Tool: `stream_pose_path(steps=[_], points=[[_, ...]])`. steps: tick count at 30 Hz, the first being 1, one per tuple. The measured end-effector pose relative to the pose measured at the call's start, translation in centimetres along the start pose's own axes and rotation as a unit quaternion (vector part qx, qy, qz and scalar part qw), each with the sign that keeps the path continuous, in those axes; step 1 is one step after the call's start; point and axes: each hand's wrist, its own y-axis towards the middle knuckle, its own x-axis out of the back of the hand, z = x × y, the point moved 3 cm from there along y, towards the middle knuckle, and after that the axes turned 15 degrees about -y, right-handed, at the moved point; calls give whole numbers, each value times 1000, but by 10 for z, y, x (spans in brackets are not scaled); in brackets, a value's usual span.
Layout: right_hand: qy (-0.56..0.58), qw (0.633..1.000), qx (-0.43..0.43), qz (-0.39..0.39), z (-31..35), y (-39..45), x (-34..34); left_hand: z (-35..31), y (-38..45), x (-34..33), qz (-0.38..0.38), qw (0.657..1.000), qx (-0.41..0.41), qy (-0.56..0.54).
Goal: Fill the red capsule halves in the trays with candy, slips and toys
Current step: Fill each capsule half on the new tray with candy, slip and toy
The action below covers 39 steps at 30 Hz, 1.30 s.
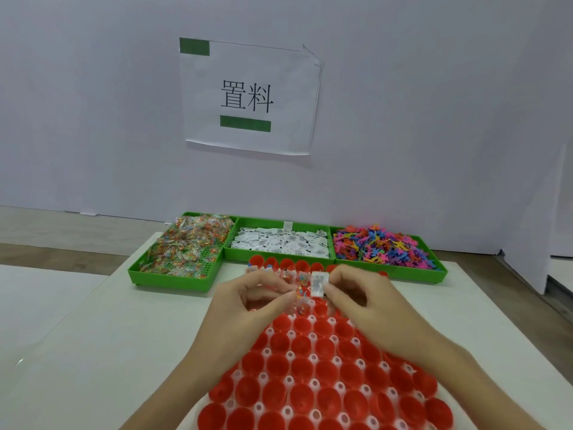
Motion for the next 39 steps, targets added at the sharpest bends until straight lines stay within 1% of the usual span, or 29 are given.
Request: stream_pose_path(steps=[4,7,9,13,15,18,22,25,30,34,35,37,39], points=[[31,998,-19,-42,14,-37,-10,1,-8,-13,17,998,42,-53],[58,996,-14,-60,21,-40,-12,2,-11,-16,34,996,46,-67],[78,994,-16,-72,23,-41,-11,1,-12,-16,24,995,43,-85],[67,988,-39,-135,20,-47,-6,-2,-14,-15,8,994,37,-104],[66,985,-53,-149,17,-48,-5,-3,-14,-15,4,990,46,-130],[70,988,-52,-131,18,-48,-7,-2,-15,-16,5,993,58,-100],[51,994,-17,-96,26,-49,-11,0,-16,-16,11,998,50,-24],[41,996,1,-80,28,-49,-12,0,-15,-16,23,998,45,-23],[40,998,-11,-57,25,-49,-15,-2,-14,-18,62,997,44,-28],[45,998,-15,-38,26,-48,-8,-2,-13,-18,66,996,47,-19],[45,998,-21,-40,25,-48,-4,-2,-13,-17,60,997,47,-23],[38,996,-45,-67,16,-42,8,-2,-11,-13,37,998,47,-36],[-6,992,-73,-104,-1,-27,23,-1,-8,-8,18,998,43,-37]])
